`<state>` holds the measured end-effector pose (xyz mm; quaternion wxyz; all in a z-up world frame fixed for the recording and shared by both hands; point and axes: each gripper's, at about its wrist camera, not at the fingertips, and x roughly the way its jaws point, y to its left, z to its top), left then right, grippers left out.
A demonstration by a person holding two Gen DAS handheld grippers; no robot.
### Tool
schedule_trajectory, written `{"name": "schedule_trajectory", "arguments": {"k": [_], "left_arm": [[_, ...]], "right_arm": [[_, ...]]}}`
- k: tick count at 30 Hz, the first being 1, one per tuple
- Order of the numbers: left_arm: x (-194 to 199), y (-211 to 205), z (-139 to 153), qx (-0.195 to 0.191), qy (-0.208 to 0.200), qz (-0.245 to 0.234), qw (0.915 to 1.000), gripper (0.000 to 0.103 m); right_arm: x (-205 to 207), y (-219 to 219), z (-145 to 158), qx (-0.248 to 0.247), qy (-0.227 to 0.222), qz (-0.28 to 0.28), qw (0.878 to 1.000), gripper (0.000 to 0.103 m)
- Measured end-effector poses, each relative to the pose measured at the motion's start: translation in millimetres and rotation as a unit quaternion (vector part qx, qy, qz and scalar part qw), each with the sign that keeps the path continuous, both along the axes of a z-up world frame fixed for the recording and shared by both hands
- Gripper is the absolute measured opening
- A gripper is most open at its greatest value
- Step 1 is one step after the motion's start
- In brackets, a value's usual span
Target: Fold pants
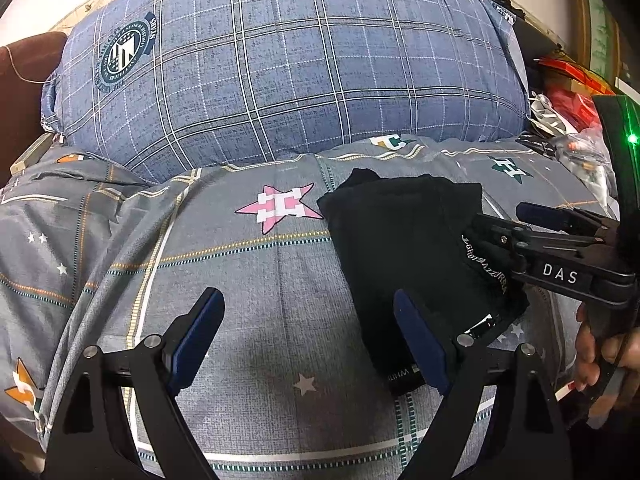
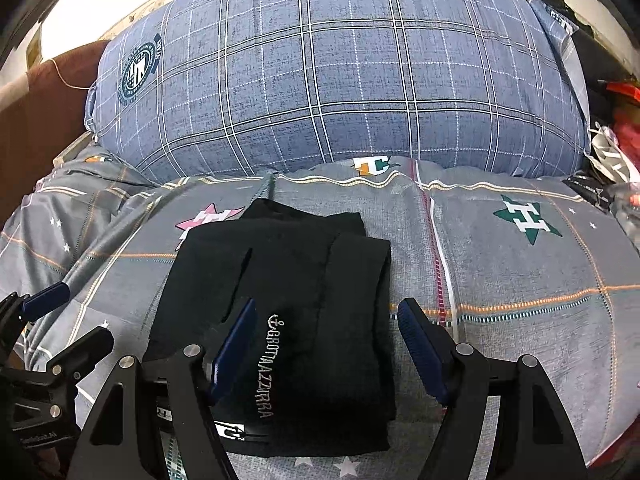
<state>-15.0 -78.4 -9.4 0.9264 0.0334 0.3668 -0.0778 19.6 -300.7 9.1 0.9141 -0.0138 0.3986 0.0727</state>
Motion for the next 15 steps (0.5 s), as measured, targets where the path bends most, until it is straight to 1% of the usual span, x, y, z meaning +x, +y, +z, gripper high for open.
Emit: {"name": "schedule_trajectory", "arguments": {"k": [11,15], "left_arm": [[0.1,-1.9,-4.6,-0.002,0.006,-0.002,1.0000,0.088],[-0.1,-2.2,-4.0,-0.002,0.006,-0.004,1.0000,0.088]], "right_arm": [[-1.2,4.2,-0.6,-0.012,-0.003,-0.001,1.000,0.074],[-3.4,7.9,0.6,-0.030,-0.013,-0.004,0.999,0.074]]}}
